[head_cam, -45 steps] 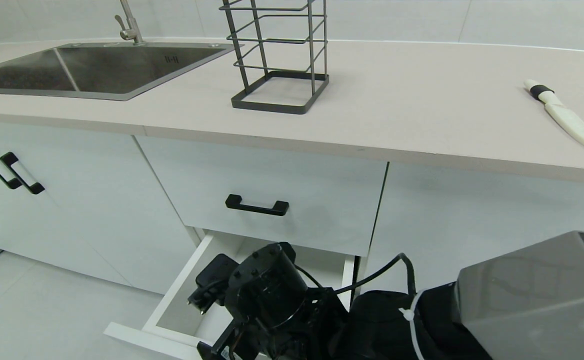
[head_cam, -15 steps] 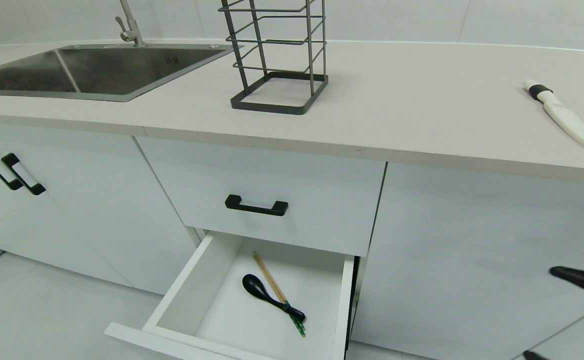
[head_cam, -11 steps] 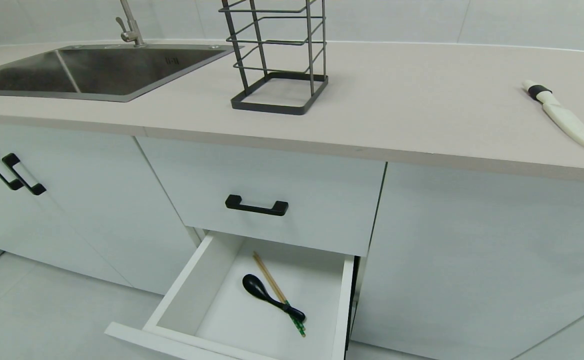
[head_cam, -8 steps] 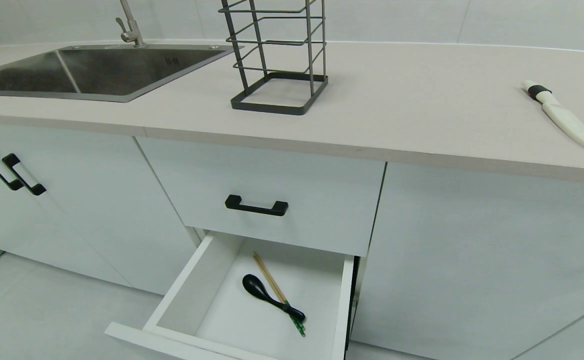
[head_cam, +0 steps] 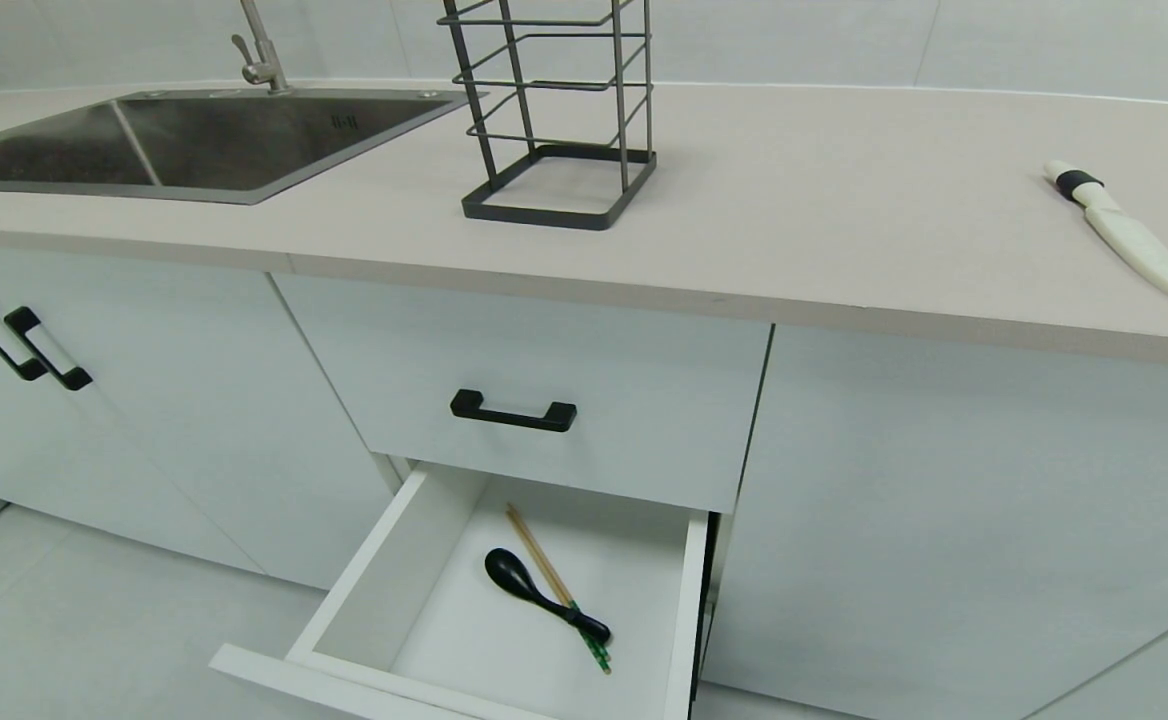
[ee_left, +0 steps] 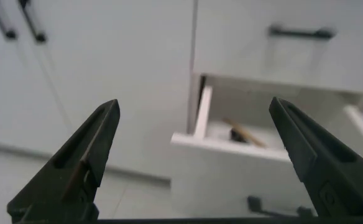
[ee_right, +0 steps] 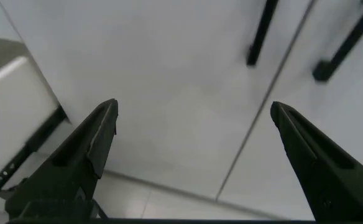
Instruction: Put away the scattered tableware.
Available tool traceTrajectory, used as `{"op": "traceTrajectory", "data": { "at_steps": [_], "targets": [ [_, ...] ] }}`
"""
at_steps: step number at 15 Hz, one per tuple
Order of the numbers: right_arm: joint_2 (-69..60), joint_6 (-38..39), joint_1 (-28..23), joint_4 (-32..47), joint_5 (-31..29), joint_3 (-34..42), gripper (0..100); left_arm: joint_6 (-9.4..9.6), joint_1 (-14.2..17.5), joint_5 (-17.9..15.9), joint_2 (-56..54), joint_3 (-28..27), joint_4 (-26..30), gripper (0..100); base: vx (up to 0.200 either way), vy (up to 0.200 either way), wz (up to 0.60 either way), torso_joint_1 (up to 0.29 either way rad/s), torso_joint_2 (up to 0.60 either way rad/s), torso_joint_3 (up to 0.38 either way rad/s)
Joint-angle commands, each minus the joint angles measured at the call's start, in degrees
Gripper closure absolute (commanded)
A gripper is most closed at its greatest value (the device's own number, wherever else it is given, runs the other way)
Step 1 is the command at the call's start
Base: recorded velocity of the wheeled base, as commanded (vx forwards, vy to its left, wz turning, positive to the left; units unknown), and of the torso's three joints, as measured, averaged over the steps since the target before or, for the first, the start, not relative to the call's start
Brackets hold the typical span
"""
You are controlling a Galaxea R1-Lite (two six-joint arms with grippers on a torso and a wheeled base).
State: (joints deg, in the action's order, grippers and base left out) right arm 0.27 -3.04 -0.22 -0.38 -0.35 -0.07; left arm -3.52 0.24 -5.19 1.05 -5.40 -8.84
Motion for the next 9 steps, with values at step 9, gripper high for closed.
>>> {"op": "traceTrajectory", "data": {
  "at_steps": [9],
  "targets": [
    [-0.3, 2.0, 0.0, 0.5, -0.3, 0.1, 0, -1.84, -3.2, -27.5, 36.3, -14.4, 10.3, 0, 0.000, 0.000, 0.00, 0.000, 0.00, 0.000]
  ]
}}
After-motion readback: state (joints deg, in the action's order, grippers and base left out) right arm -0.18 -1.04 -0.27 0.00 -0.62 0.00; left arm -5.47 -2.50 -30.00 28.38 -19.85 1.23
